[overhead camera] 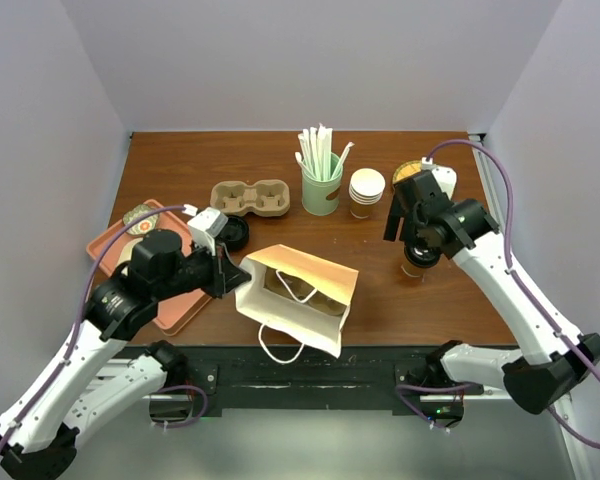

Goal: Pack the takeout coffee

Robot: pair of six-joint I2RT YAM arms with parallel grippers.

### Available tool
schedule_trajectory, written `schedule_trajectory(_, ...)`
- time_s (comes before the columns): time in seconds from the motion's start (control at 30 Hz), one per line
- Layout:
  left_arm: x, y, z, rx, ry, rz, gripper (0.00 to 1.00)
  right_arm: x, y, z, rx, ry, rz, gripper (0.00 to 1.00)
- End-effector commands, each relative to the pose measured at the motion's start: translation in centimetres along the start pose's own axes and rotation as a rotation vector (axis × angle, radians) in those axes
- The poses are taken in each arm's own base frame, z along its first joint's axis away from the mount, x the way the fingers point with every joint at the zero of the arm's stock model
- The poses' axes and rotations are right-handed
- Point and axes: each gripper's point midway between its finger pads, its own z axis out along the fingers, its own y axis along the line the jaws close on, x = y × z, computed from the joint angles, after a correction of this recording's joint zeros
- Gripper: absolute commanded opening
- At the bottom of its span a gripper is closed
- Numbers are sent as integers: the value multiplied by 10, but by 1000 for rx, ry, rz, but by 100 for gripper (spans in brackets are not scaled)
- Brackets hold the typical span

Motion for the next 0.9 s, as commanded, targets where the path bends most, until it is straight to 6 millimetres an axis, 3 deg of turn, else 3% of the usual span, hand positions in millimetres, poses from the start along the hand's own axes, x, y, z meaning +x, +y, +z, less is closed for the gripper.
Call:
schedule_trajectory(0.0,-3,-9,-6,35,-20,-23,0,-5,-11,28,1,53,23,89)
schedule_trajectory(0.27,4,-14,-18,44,-28,-102,0,10,-45,70,80,176,31,92)
schedule_trajectory(0.43,7,-14,-22,40,-19,-109,0,7,-42,85,69,188,22,91)
schedule_trajectory(0.87,6,-15,-24,29,-4,-114,0,26,-47,115,89,246,-7,91)
